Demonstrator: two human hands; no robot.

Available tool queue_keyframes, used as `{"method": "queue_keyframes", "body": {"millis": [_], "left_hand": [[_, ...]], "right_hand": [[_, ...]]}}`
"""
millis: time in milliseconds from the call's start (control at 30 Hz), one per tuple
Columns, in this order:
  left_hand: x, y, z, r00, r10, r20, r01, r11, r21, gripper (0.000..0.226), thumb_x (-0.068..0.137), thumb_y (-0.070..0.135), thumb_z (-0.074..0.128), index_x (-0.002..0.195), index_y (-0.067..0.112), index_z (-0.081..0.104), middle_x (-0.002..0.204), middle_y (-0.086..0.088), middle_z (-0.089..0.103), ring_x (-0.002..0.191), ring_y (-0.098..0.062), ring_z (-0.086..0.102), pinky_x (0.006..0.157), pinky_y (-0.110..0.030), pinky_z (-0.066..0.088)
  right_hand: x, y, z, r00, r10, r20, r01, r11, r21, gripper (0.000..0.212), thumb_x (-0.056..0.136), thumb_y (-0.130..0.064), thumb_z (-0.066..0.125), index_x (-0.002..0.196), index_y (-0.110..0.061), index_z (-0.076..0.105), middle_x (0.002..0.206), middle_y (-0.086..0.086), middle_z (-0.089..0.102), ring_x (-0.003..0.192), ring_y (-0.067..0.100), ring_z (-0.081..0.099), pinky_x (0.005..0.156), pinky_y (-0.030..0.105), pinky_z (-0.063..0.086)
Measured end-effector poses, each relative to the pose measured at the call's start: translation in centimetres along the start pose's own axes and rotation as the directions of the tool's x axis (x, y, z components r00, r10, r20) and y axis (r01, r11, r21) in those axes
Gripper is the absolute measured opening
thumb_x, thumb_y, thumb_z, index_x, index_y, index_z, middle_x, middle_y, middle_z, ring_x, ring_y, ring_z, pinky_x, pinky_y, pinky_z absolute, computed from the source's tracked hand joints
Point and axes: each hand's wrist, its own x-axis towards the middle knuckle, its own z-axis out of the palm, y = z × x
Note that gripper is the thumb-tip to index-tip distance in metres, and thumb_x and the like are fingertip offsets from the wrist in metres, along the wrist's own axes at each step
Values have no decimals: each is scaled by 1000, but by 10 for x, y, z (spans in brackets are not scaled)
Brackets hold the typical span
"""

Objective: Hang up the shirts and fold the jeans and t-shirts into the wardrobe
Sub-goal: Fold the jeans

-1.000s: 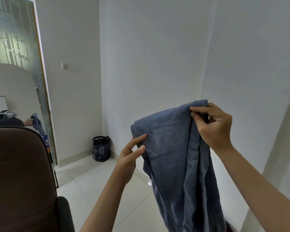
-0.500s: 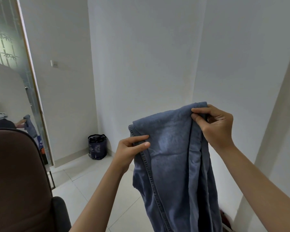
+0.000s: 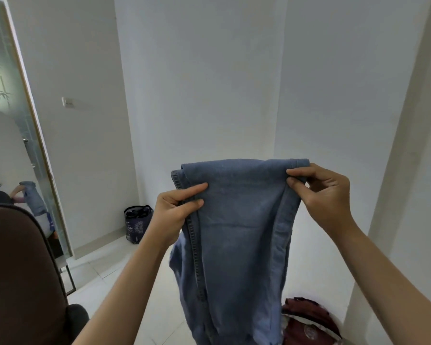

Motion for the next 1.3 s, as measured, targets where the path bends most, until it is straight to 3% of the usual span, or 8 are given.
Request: {"method": "queue_keyframes", "body": {"millis": [167,333,467,633,700,833,1100,1300], "left_hand": [[18,26,-1,999,37,5,-37,996,84,49,78,-16,60,86,29,78,101,1,74,107,-20,64,93,-30,52],[29,44,16,999,32,36,-36,992,119,51,79,-18,58,86,28,78,99,2,74,101,-16,67,84,-24,55],[33,53,23,999,28,34,-32,992,123,51,78,-18,58,82,28,78,99,0,73,99,-16,67,81,-24,55],[35,64,27,999,3,45,-6,998,64,51,78,-21,54,80,24,78,91,0,75,88,-14,70,72,-22,56],[37,67,27,999,-10,34,9,999,41,51,79,-22,52,80,22,78,89,-1,75,86,-14,71,70,-22,56],[43,76,23,1000,-16,11,16,1000,-2,51,77,-22,51,78,20,78,86,-2,75,82,-16,71,68,-23,57],[56,74,18,997,-55,-51,56,998,19,49,77,-23,51,80,18,78,87,-3,75,81,-17,70,68,-23,57],[58,61,3,993,-90,-74,92,996,21,41,80,-19,53,100,12,72,103,-3,70,87,-14,69,71,-22,57]], "right_hand": [[2,-5,-4,1000,-13,0,13,999,33,44,78,2,71,84,-41,74,85,-20,72,85,12,69,76,17,55],[5,7,-6,988,89,-129,-84,996,42,17,72,-6,79,75,-14,64,74,-4,67,71,19,67,69,26,58],[-7,12,-4,981,112,-161,-97,990,99,42,67,-44,80,90,-16,57,103,14,58,89,25,67,77,29,58],[-59,25,15,975,214,55,-221,941,256,55,67,-46,80,114,-38,52,130,2,49,109,30,60,92,54,51],[-85,27,26,962,225,153,-258,932,253,61,72,-44,78,125,-42,47,132,-7,50,114,22,59,95,48,51],[-117,29,37,941,249,228,-285,948,144,66,77,-42,74,130,-56,37,135,-28,43,124,-1,47,97,16,45],[-120,23,56,991,-2,132,-6,998,58,45,81,7,63,113,-24,68,112,3,52,105,18,58,92,26,50],[-95,2,52,993,88,80,-99,985,141,40,81,12,51,82,-20,75,108,-10,60,104,7,61,91,17,48]]}}
